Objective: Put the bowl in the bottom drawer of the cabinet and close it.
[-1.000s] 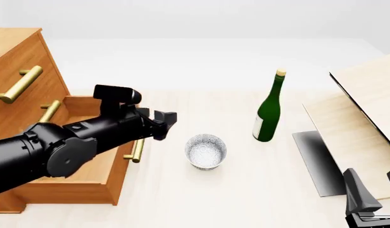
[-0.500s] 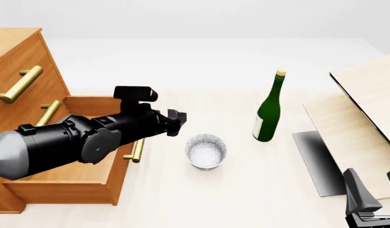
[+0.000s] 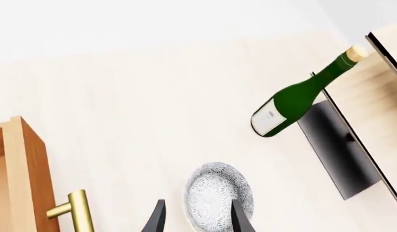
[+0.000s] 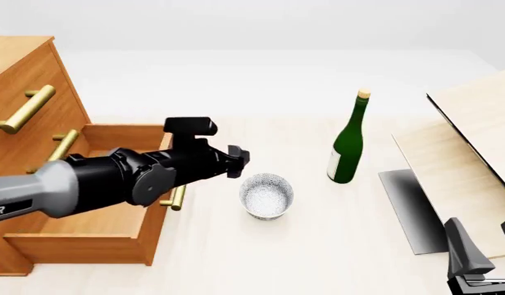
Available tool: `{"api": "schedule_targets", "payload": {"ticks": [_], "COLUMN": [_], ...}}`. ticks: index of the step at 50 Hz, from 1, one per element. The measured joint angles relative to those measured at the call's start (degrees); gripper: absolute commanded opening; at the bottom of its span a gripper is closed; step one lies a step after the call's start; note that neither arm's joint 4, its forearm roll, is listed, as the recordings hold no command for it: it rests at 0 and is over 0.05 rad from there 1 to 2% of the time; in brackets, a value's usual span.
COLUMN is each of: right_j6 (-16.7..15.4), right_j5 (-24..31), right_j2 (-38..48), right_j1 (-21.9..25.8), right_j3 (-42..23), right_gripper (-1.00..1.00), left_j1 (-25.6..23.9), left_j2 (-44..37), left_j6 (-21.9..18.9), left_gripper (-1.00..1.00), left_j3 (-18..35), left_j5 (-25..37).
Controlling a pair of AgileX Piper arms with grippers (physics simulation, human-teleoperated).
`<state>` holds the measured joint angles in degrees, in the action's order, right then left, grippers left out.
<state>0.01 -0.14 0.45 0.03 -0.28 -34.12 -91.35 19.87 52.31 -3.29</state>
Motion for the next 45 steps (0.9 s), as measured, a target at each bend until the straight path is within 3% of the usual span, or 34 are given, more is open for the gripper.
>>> {"api": "schedule_targets", "payload": {"ticks": [45], "right_j6": [0.0], "right_j5": [0.0], "right_j2": [0.0], "right_j1": [0.0], "right_j3": [0.0], "right_gripper": [1.00], "left_j1": [-0.3], "left_j2": [-13.1], "left_j6": [3.9], "left_gripper": [1.00], "left_j3": [4.4], "left_j5": [-1.0]}}
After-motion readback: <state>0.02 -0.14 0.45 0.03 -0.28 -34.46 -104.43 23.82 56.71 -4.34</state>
